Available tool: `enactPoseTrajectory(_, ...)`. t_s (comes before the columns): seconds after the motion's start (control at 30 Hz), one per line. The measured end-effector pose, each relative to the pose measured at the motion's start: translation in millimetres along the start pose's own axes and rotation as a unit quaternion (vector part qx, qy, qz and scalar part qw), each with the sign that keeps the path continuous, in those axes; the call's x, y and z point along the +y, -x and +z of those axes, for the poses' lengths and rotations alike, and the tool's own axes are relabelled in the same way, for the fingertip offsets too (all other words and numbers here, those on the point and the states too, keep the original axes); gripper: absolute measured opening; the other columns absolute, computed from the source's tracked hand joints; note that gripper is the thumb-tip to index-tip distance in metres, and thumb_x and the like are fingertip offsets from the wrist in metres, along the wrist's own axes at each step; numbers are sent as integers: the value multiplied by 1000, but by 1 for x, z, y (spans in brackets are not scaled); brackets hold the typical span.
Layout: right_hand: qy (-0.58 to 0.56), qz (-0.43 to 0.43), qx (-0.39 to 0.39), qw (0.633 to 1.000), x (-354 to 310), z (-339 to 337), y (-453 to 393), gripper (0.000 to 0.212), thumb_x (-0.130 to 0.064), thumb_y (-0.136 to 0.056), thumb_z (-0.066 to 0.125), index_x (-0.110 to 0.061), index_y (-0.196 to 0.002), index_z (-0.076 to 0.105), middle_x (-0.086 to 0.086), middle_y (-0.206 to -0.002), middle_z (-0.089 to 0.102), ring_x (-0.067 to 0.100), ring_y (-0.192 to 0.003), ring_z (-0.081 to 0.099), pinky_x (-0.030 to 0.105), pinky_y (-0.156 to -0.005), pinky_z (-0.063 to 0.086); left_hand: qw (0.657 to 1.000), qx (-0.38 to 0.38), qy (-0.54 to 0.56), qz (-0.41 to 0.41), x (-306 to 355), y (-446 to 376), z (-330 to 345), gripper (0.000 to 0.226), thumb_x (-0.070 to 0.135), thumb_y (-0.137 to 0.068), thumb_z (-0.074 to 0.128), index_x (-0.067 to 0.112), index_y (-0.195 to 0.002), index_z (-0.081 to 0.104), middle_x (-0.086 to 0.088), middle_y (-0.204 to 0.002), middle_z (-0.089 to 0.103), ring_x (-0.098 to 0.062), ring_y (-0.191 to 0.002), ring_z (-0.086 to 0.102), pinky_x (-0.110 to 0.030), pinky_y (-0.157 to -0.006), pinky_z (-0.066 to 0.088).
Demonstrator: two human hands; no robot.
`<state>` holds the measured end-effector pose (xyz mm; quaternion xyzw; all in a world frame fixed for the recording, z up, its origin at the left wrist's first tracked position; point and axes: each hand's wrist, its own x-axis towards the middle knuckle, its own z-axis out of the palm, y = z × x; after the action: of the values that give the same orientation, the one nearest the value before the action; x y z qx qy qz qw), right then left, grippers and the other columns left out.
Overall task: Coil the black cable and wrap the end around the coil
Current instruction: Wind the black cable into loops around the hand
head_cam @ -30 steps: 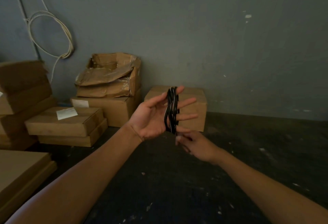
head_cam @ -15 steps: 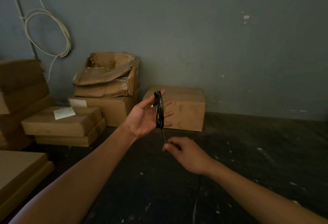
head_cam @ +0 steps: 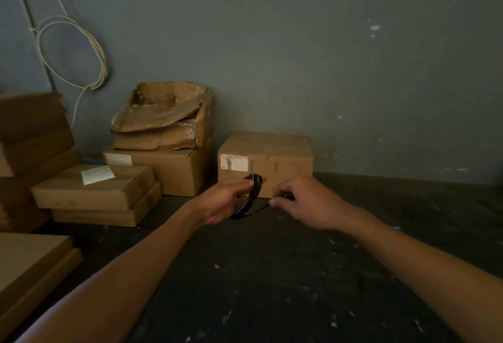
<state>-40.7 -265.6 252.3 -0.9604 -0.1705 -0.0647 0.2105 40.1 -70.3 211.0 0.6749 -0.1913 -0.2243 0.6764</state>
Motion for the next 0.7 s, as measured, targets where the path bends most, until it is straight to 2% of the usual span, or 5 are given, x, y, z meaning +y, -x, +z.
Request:
enactPoseTrajectory(0.1, 31, -6, 2, 1000, 4, -12, -2, 21, -34, -93, 57, -22, -106, 68, -6, -97, 69, 7, -81, 63, 29, -75, 53, 1000, -2, -18, -23, -8, 3, -3, 35, 26, -100, 43, 25, -132, 59, -8, -142, 50, -28, -130, 46, -47, -110, 34)
enactPoseTrajectory(0.3, 72, -8, 55, 996, 12, -38, -13, 17, -33, -92, 60, -23, -99, 72, -17, -70, 56, -2, -59, 47, 23, -51, 32, 997, -22, -49, -63, -13, 12, 3, 29, 24, -97, 50, 14, -118, 66, -16, -130, 59, -33, -125, 52, -50, -109, 39)
enactPoseTrajectory(0.47, 69, -20, 92, 993, 26, -49, -27, 20, -30, -91, 62, -19, -103, 73, -10, -89, 59, 1, -75, 49, 18, -57, 30, 990, -90, -76, -74, -9, 18, 13, 36, 25, -99, 45, 24, -131, 60, -3, -138, 54, -23, -123, 52, -34, -91, 46)
enactPoseTrajectory(0.57, 52, -22, 99, 993, 35, -50, -29, 19, -29, -92, 61, -18, -102, 73, -8, -89, 65, 5, -74, 51, 19, -57, 32, 984, -146, -60, -76, -5, 22, 18, 34, 28, -99, 45, 31, -127, 63, -1, -143, 52, -30, -134, 42, -46, -101, 42)
enactPoseTrajectory(0.7, 29, -10, 101, 994, 51, -42, -31, 17, -27, -94, 58, -19, -98, 72, -19, -73, 58, -4, -65, 49, 18, -55, 31, 977, -196, -20, -79, -1, 22, 18, 40, 32, -98, 44, 31, -135, 57, 2, -147, 51, -28, -140, 39, -62, -113, 26)
